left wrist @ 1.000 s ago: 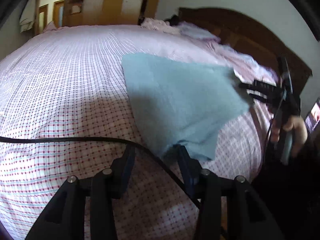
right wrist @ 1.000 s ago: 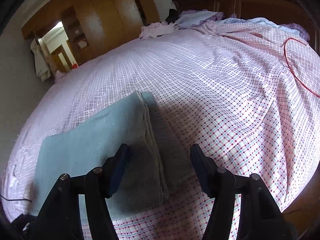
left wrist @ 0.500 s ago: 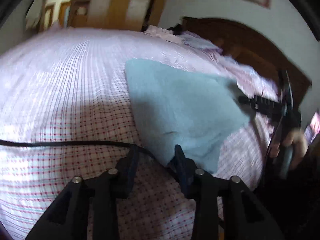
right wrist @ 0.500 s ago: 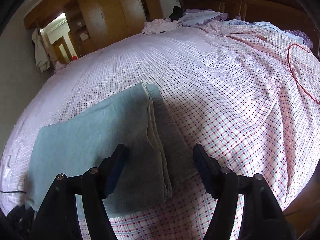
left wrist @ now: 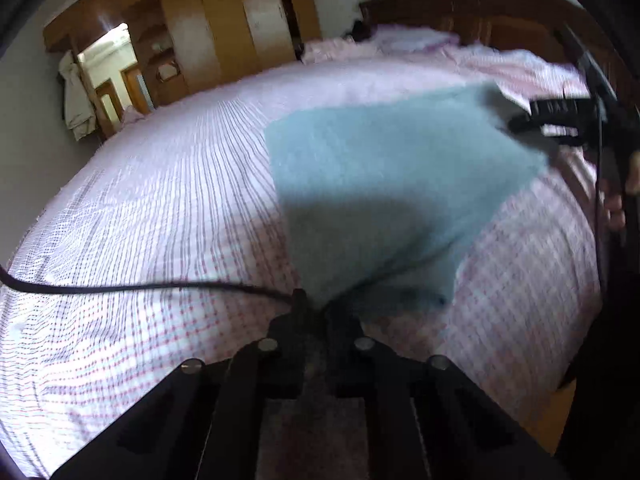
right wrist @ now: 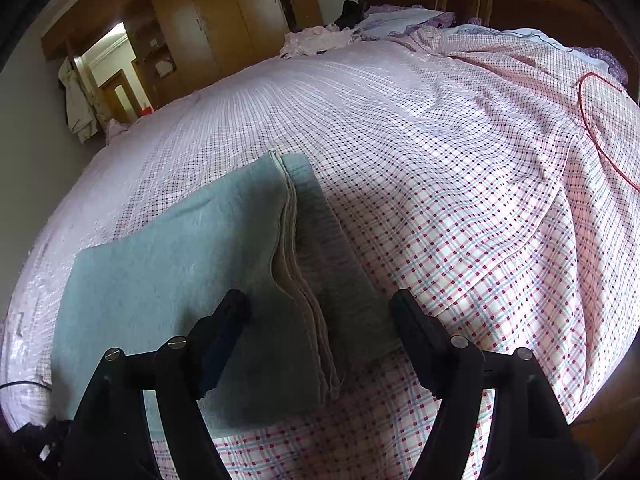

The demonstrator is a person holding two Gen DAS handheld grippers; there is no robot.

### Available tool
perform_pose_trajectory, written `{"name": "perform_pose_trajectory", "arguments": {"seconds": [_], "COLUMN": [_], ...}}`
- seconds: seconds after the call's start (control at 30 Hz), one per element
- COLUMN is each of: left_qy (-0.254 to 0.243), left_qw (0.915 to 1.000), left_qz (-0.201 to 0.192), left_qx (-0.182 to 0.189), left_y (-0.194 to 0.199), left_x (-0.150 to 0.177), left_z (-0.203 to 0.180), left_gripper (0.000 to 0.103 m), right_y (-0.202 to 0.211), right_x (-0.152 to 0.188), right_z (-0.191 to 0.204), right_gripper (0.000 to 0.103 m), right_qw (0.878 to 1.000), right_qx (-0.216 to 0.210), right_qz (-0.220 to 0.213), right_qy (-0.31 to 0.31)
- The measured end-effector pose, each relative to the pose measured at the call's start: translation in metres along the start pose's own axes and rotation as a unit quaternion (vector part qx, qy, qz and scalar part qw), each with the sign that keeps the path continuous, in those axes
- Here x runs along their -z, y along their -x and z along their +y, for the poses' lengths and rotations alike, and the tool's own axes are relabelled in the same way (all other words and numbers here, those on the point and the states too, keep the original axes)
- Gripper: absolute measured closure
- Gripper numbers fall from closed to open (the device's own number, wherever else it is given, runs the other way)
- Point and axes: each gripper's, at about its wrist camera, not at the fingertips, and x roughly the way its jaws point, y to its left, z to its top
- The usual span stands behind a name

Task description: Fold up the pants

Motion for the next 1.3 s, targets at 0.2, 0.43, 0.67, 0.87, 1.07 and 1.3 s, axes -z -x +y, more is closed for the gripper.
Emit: {"name": "perform_pose_trajectory", "arguments": {"seconds": [0.2,0.43,0.67,0.87,1.07,1.3], "left_qy": [0.235,0.308,0.308,0.317,0.319,0.329], "left_qw": [0.9428,0.9004,0.8641,0.8698,0.8829,0.8865], "left_qz": [-0.056,0.031,0.123,0.128,0.090,0.050], "left_qx": [0.230,0.306,0.378,0.356,0.333,0.322], "left_y": [0.027,-0.067,-0.108,-0.114,-0.084,-0.057], "left_x": [-0.002,-0.047,-0.069,-0.066,-0.058,-0.056], "left_z": [0.084,0.139,0.126,0.117,0.134,0.149], "left_gripper": [0.087,0.046,0.081,0.091,0.093,0.094], "right_y": [-0.006,-0.010,-0.012,-0.013,-0.013,-0.007], "right_x": [-0.004,-0.006,-0.005,-0.002,-0.001,0.009], "right_z": [-0.012,-0.024,-0.029,-0.021,0.000,0.010], "right_gripper": [0.033,0.032,0.037,0.070,0.079,0.080], "right_qw": [0.999,0.996,0.994,0.992,0.995,0.991], "right_qx": [-0.027,-0.060,-0.070,-0.100,-0.094,-0.119], "right_qz": [0.008,0.015,0.016,0.025,0.024,0.044], "right_qy": [-0.028,-0.065,-0.079,-0.076,-0.035,-0.047]}}
